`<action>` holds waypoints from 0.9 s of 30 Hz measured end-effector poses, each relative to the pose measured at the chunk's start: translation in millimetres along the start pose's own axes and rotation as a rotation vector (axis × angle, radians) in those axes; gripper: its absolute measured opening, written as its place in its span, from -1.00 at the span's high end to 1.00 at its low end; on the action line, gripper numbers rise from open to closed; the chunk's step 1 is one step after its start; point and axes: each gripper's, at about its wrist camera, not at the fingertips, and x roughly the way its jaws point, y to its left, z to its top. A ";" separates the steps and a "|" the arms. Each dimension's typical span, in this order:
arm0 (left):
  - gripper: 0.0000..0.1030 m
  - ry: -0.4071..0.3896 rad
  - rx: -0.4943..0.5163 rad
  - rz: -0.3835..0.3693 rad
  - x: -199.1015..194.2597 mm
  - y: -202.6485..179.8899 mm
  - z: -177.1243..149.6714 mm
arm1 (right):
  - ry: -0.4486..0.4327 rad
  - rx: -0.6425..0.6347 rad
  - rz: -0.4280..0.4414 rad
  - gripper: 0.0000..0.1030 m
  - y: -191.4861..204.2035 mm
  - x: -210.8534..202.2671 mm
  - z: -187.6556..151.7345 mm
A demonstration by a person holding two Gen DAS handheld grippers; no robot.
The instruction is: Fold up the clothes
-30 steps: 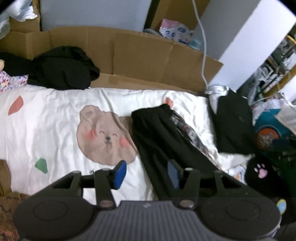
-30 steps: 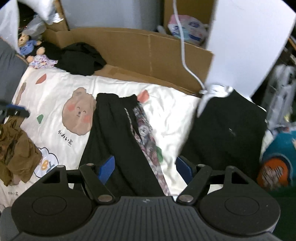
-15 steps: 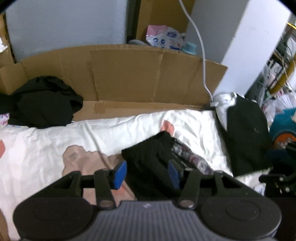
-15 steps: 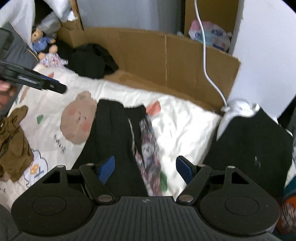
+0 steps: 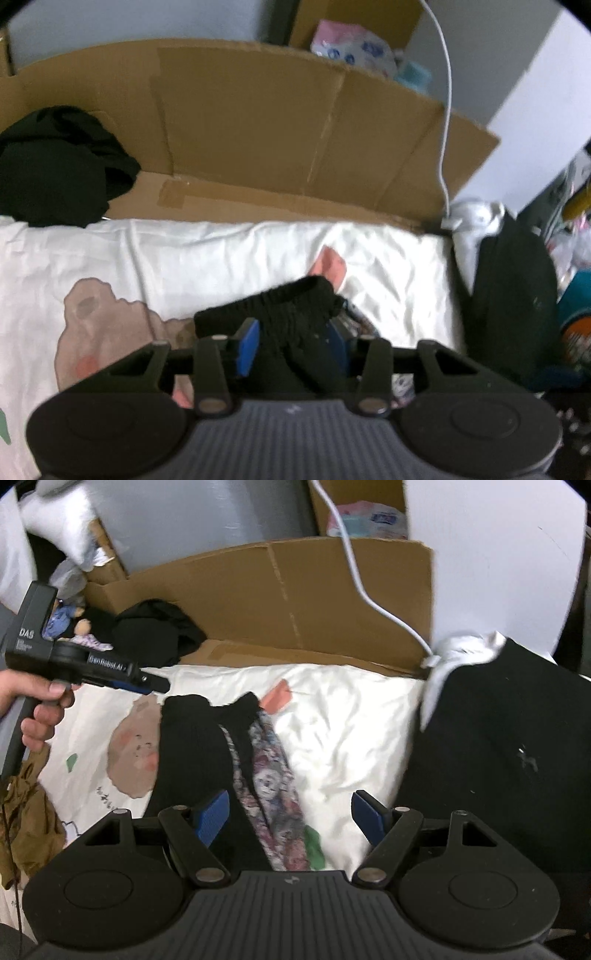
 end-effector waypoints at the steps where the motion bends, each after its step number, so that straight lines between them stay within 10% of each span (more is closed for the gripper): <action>1: 0.15 0.002 0.006 0.000 2.5 -1.3 -1.3 | 0.001 0.011 0.001 -0.50 -3.9 1.3 -2.5; 16: -0.29 0.060 0.105 0.043 48.0 -7.7 -18.6 | 0.121 0.019 -0.020 -0.50 -10.6 40.2 -42.2; 23: 0.72 0.056 0.138 0.067 57.0 -3.3 -25.5 | 0.153 0.007 -0.024 -0.50 -6.7 50.8 -49.1; 27: 0.84 0.039 0.113 0.019 51.0 4.9 -23.4 | 0.158 -0.005 -0.016 -0.50 -4.0 54.9 -52.3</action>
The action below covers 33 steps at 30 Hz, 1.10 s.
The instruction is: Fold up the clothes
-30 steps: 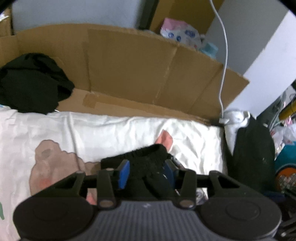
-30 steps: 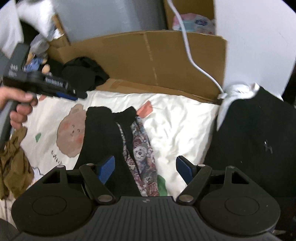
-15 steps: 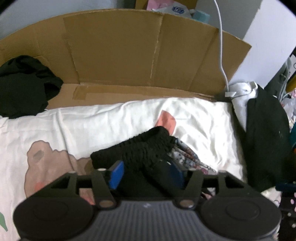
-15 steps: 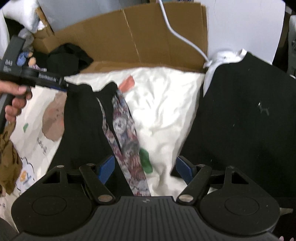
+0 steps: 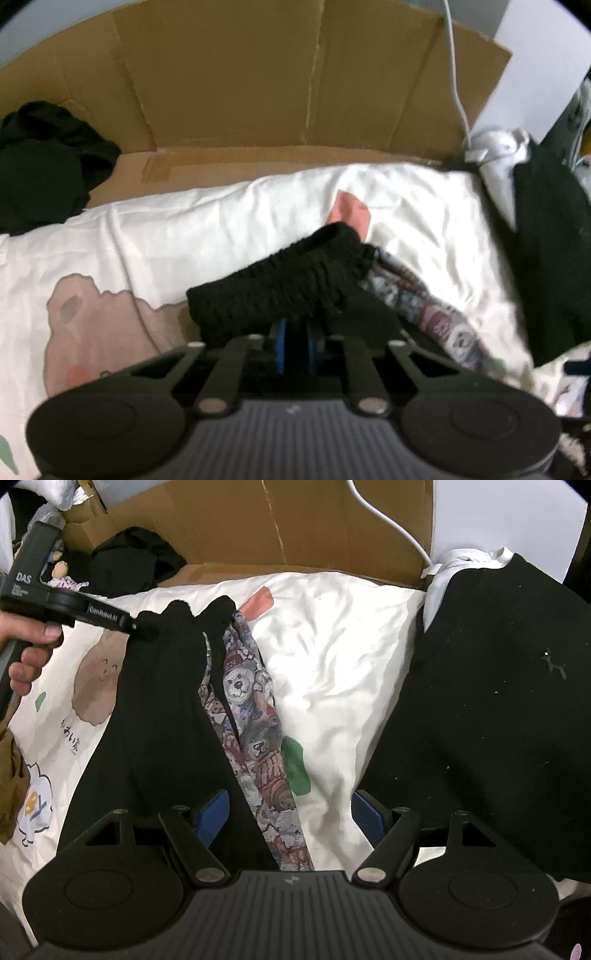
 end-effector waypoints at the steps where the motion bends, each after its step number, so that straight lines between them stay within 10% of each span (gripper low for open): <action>1: 0.84 -0.002 -0.002 -0.006 -1.8 1.3 0.2 | -0.003 -0.004 0.004 -0.50 0.6 -0.1 -0.4; 23: 0.78 -0.003 0.050 0.010 -13.9 -5.2 12.6 | 0.004 -0.049 0.042 -0.38 14.8 27.5 -1.3; 29: 0.01 0.001 0.105 0.054 -7.5 -9.9 22.8 | -0.012 -0.065 0.036 -0.25 19.6 36.9 4.2; 33: -0.13 0.006 0.120 0.070 7.8 -11.1 27.8 | -0.019 -0.069 0.049 -0.25 22.9 42.6 10.7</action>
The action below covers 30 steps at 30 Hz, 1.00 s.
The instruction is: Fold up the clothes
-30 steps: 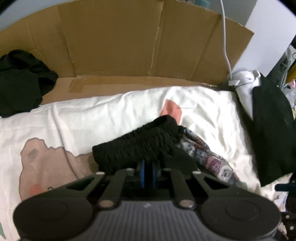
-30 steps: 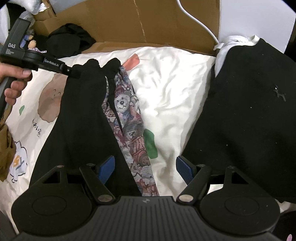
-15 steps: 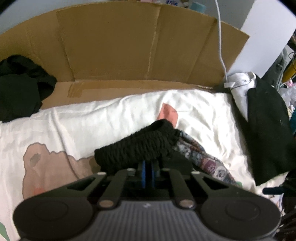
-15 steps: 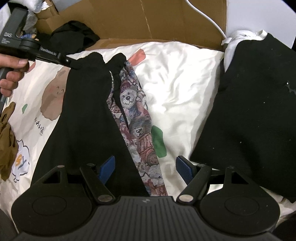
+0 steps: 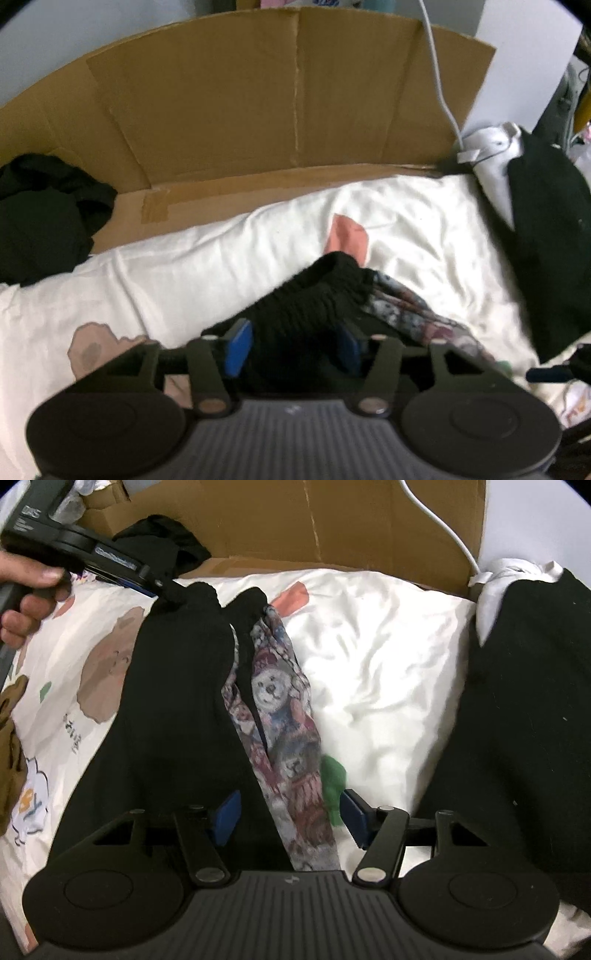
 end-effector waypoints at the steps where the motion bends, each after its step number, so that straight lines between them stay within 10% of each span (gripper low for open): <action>1: -0.17 0.001 0.003 0.003 3.8 -0.3 1.3 | 0.004 -0.010 0.003 -0.25 2.3 2.3 0.9; 5: -0.21 0.005 0.019 0.007 17.5 -1.7 5.4 | 0.021 -0.033 0.012 -0.23 7.3 7.4 -1.4; 15: -0.22 -0.026 0.051 -0.028 13.2 -1.4 6.6 | 0.014 -0.050 0.037 0.74 0.6 3.8 -7.4; 23: -0.55 0.037 0.073 -0.051 23.4 -6.3 5.1 | -0.016 0.011 0.055 0.86 -11.7 -8.6 -8.0; 30: 0.52 0.066 0.097 -0.063 30.9 -13.8 3.0 | -0.023 0.037 0.072 0.87 -19.2 -12.8 -10.9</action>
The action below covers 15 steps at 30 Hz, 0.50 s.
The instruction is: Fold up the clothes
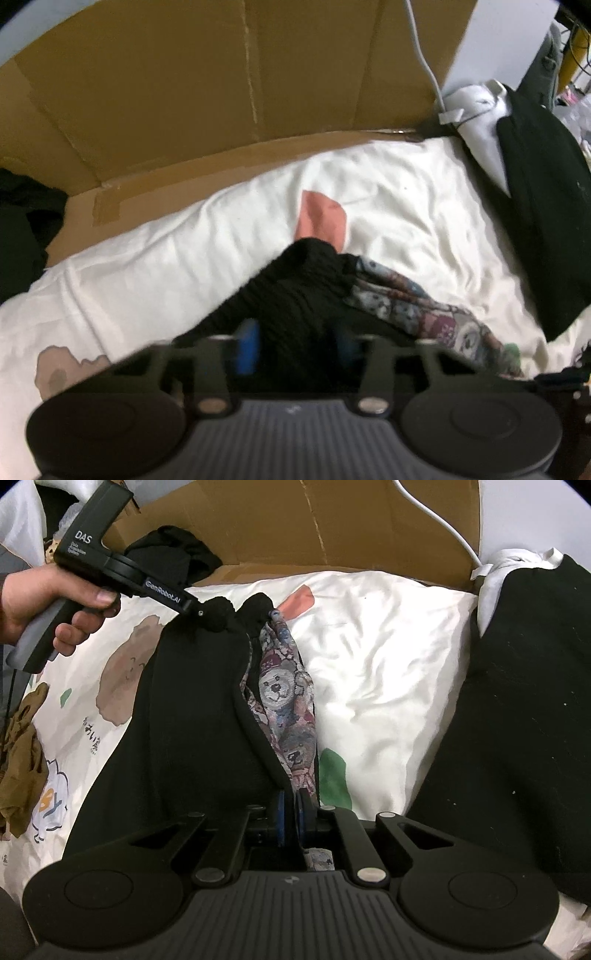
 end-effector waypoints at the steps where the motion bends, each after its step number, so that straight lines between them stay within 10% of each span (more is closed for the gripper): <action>1: 0.57 -0.012 -0.003 -0.003 -2.8 -0.2 0.6 | -0.001 0.002 0.002 0.87 -1.0 -0.7 -0.4; 15: 0.63 -0.108 -0.050 0.043 -5.6 -12.3 14.3 | -0.041 0.009 -0.006 0.96 -11.9 -20.2 -6.0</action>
